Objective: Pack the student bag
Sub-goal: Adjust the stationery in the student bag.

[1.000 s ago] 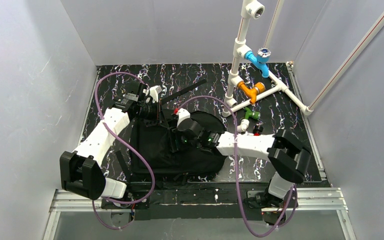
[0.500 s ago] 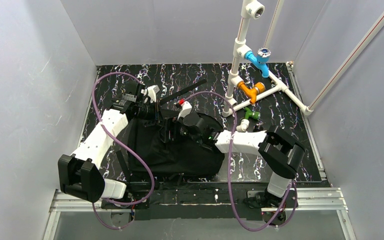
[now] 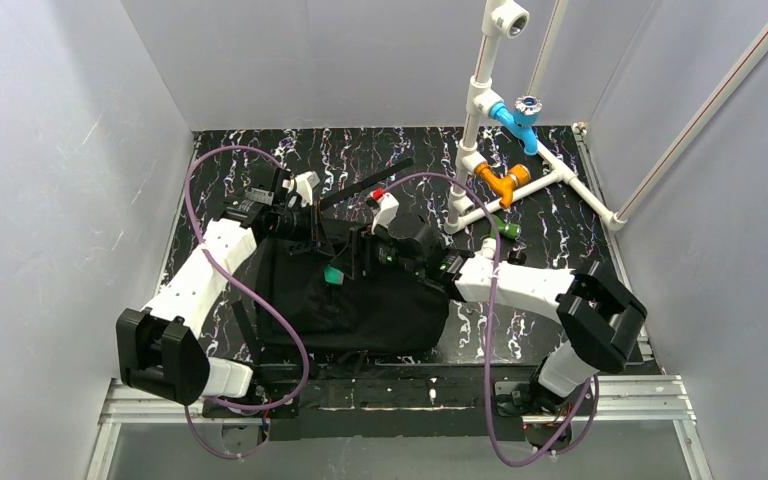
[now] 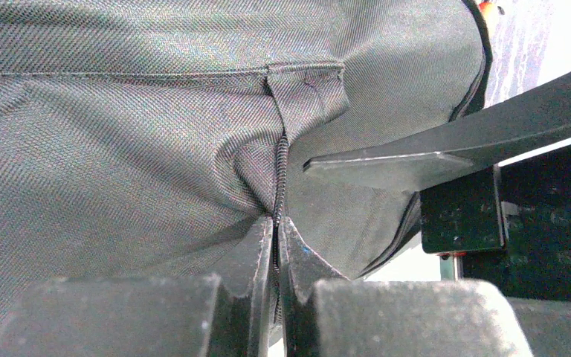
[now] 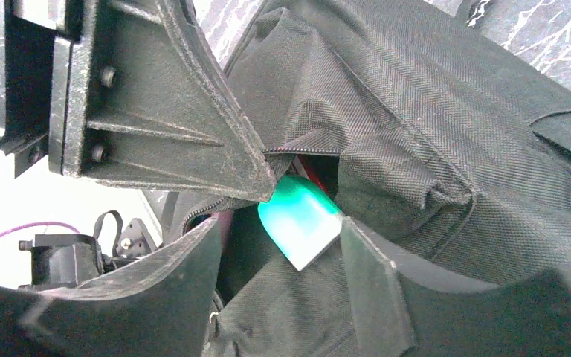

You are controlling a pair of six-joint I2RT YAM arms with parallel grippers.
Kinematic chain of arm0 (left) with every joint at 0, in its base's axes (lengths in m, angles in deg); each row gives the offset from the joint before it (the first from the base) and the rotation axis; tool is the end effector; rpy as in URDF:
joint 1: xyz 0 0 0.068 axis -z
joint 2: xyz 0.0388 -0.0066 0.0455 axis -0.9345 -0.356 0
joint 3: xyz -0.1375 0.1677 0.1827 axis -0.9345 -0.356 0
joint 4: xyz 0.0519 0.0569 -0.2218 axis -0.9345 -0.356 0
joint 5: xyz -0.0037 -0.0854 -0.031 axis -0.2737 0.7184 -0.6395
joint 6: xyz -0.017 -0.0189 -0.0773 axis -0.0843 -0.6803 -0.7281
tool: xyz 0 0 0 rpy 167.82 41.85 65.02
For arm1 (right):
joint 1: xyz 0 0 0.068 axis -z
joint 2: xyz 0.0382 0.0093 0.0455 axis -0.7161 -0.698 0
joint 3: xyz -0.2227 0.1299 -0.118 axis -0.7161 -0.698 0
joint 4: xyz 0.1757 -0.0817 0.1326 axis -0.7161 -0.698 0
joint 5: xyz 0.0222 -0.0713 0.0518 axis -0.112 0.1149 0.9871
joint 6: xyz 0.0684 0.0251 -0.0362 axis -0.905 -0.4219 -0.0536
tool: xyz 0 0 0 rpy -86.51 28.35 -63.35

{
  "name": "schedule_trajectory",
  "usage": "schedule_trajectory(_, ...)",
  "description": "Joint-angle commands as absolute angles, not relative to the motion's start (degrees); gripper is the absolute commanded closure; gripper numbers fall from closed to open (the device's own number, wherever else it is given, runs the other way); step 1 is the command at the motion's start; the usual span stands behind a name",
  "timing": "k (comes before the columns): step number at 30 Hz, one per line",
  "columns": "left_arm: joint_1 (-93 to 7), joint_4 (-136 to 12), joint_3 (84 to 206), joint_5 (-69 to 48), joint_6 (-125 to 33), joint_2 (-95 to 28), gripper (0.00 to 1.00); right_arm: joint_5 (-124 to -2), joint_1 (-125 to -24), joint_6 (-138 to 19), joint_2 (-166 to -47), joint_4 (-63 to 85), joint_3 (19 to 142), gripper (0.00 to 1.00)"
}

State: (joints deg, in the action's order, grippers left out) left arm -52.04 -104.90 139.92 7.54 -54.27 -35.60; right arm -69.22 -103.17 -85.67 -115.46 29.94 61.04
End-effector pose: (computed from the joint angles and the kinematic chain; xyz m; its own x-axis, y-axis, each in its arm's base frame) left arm 0.2483 -0.1090 0.2966 -0.8775 -0.0497 -0.4770 0.2466 0.8063 -0.5377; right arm 0.1995 0.3151 0.2803 -0.5814 0.0951 -0.8080 -0.6415 0.5572 0.5272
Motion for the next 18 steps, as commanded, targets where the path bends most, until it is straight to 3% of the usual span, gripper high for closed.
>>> schedule_trajectory(1, -51.8, -106.8, 141.3, 10.0, -53.8, -34.8, 1.00, -67.5, -103.1, -86.5, -117.6, 36.2, 60.2, 0.39)
schedule_trajectory(7, -51.8, -107.0, 141.2, 10.0, -53.9, -34.2, 1.00, -69.6, -103.1, -88.6, -121.5, 31.9, 63.2, 0.43)
schedule_trajectory(12, -51.8, -107.0, 140.6, 10.0, -53.8, -34.3, 1.00, -69.9, -103.2, -85.8, -117.5, 27.7, 60.1, 0.25)
schedule_trajectory(18, -51.8, -106.9, 140.9, 10.4, -53.7, -34.9, 1.00, -71.4, -103.2, -86.5, -113.4, 28.6, 54.1, 0.21)
